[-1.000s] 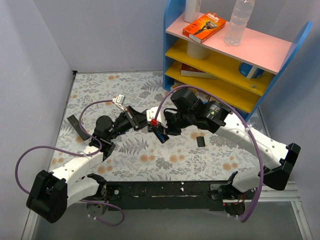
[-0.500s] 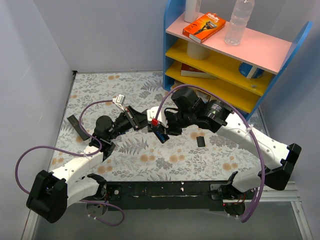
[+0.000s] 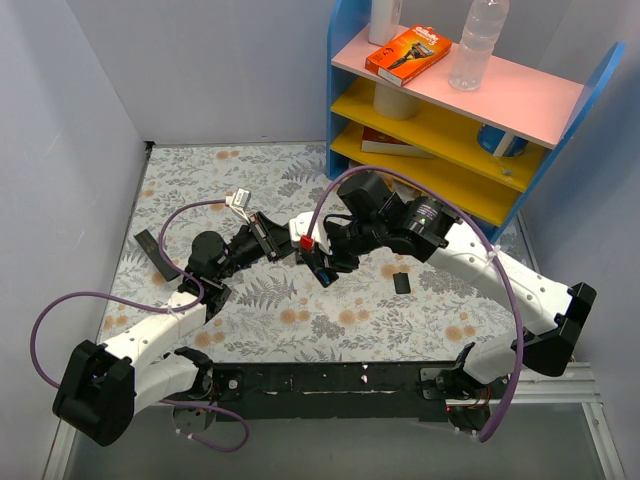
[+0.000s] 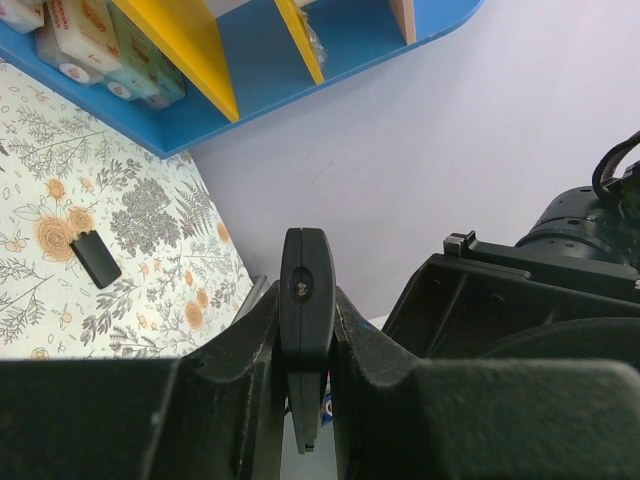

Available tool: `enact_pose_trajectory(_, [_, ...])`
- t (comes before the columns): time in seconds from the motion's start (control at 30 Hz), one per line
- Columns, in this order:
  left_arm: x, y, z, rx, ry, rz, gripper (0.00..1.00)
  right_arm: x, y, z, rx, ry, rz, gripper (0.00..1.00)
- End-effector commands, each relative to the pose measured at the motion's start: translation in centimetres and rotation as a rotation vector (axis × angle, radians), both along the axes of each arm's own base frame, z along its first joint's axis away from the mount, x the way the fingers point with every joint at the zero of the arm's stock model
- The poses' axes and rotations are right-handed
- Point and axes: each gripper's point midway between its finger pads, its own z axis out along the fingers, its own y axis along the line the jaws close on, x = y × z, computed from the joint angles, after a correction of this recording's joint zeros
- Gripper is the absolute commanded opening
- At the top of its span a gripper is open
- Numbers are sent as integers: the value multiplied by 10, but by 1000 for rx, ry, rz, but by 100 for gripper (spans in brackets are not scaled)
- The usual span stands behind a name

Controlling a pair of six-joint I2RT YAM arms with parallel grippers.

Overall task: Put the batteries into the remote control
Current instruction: Load the battery into the remote control.

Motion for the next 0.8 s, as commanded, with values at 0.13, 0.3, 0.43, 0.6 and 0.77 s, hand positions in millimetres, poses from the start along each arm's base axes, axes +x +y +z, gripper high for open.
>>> enact_pose_trajectory(0.13, [-6,0,24,-17,-76,-16,0,1,8,13,42,-14,25,34])
enact_pose_trajectory(0.3, [-7,0,26,-22,-84,-16,0,1,8,7,28,-7,22,32])
enact_pose_trajectory(0.43, [-7,1,26,-26,-84,-16,0,0,6,2,16,2,18,30])
enact_pose_trajectory(0.6, [-9,2,29,-50,-85,-15,0,-1,3,-4,0,11,13,25])
enact_pose_trajectory(0.77, [-10,3,34,-79,-96,-16,0,-3,-1,-13,-19,27,7,22])
